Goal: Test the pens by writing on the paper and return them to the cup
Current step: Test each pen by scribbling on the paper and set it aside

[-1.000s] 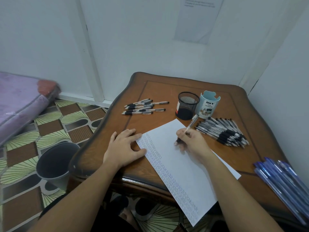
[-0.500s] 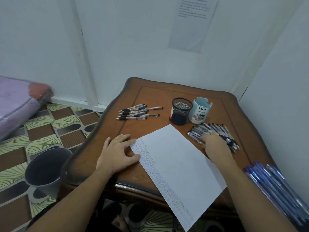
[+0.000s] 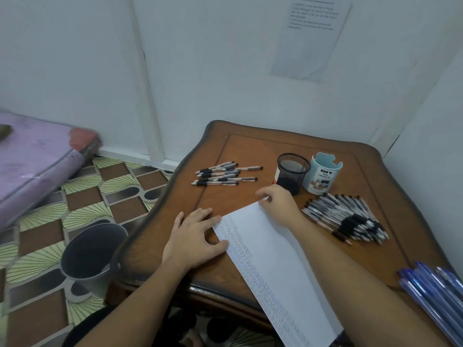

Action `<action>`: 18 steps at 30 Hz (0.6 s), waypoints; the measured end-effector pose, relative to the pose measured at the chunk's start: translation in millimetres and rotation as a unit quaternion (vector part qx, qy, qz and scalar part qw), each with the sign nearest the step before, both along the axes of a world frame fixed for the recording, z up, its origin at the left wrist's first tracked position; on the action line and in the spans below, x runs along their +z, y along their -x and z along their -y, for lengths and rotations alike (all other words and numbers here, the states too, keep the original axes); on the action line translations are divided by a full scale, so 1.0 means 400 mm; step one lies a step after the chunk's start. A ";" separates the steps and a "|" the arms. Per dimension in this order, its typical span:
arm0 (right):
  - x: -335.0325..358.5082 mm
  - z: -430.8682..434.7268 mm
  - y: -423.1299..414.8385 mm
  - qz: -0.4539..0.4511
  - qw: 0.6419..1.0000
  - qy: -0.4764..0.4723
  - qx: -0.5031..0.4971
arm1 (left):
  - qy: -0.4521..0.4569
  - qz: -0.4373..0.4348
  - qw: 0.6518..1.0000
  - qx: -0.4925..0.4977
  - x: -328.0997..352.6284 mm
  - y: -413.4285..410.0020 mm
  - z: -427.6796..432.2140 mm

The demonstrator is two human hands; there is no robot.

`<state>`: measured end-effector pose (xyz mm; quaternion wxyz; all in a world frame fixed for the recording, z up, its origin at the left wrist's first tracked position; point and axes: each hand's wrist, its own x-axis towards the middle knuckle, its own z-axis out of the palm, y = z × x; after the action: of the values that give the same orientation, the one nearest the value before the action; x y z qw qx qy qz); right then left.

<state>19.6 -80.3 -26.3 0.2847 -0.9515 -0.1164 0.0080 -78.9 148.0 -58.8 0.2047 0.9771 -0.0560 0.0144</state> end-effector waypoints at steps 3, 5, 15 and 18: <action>-0.017 -0.088 -0.069 -0.011 1.000 0.007 -0.001 | -0.001 -0.004 1.000 -0.002 0.002 -0.001 -0.001; -0.028 -0.131 -0.105 0.000 1.000 0.012 -0.012 | -0.001 -0.005 1.000 -0.003 0.003 -0.002 -0.001; -0.034 -0.190 -0.130 0.011 0.999 0.035 0.002 | -0.006 -0.005 1.000 -0.003 -0.002 -0.006 -0.007; -0.007 -0.156 -0.107 0.006 0.994 -0.105 -0.003 | 0.002 0.002 1.000 0.002 -0.006 -0.002 -0.005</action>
<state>62.4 -17.7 -29.1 0.3822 -0.9168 -0.1152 -0.0111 -77.9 150.1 -61.0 0.2061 0.9768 -0.0548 0.0169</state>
